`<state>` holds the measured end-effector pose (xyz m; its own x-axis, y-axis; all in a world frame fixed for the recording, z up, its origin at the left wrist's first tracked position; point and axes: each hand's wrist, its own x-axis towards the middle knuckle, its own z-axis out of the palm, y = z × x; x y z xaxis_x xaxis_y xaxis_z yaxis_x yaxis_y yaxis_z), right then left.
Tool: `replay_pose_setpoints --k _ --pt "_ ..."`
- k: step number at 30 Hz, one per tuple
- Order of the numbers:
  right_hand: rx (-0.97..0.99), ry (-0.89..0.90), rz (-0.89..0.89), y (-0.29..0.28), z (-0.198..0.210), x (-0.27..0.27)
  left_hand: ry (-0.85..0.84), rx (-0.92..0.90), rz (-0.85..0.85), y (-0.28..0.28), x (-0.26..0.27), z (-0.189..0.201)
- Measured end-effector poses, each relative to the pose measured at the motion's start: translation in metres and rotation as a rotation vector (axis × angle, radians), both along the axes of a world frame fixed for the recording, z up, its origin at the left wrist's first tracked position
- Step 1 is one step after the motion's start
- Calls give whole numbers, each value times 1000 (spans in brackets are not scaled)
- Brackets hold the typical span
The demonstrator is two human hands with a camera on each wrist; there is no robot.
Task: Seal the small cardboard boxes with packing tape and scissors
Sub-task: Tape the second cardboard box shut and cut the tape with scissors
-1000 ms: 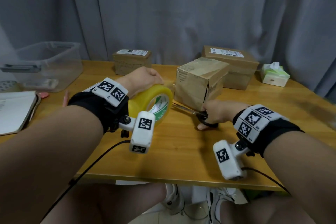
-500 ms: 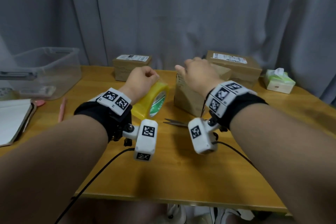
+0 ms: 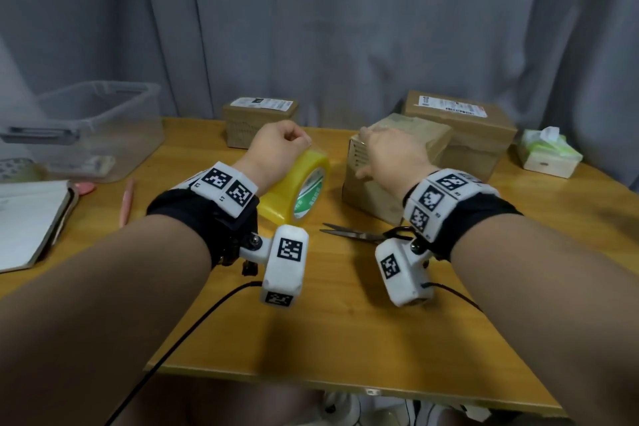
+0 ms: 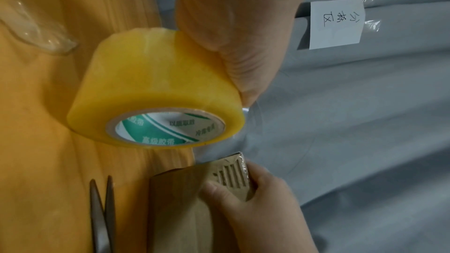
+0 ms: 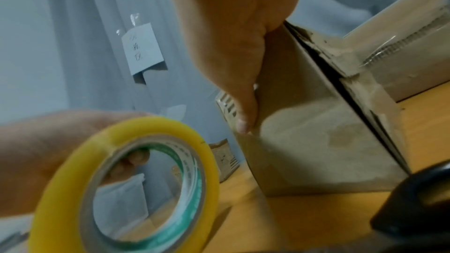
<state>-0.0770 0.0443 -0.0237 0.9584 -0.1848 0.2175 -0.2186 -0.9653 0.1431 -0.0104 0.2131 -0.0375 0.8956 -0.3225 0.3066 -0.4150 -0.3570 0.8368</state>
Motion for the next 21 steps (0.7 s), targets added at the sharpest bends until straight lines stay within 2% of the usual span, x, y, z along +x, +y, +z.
replay_pose_setpoints --k 7,10,15,18,21 --pt "239 57 200 -47 14 -60 -20 48 -58 9 -12 4" --pt "319 113 263 -50 16 -75 -23 47 -69 10 -17 8" --pt "171 24 187 -35 3 -59 -33 56 -90 -1 -25 15" --pt "74 77 149 -29 -3 -58 -38 51 -110 -7 -32 17" --pt "-9 112 198 -29 -5 -62 -42 40 -127 -12 -37 19"
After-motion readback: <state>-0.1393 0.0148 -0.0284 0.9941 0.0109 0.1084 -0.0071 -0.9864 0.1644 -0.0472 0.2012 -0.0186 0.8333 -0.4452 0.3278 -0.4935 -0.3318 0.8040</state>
